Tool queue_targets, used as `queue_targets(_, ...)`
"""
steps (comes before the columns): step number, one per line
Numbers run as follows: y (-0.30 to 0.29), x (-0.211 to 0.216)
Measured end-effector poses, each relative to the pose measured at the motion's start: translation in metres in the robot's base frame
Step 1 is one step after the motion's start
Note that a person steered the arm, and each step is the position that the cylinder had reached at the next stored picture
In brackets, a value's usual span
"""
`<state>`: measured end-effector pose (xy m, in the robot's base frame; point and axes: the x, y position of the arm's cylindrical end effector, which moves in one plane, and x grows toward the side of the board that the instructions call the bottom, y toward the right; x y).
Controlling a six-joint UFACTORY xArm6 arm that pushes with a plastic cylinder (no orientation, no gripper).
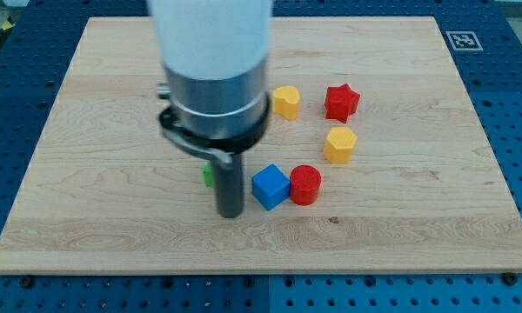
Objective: Push the green circle towards the blue triangle
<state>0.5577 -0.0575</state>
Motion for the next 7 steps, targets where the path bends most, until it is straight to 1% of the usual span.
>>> queue_targets(1,-0.057,-0.015)
queue_targets(2,-0.096,-0.095)
queue_targets(3,-0.103,-0.172)
queue_targets(4,-0.077,-0.209)
queue_targets(5,-0.030,-0.209)
queue_targets(6,0.001,-0.210)
queue_targets(7,0.001,-0.210)
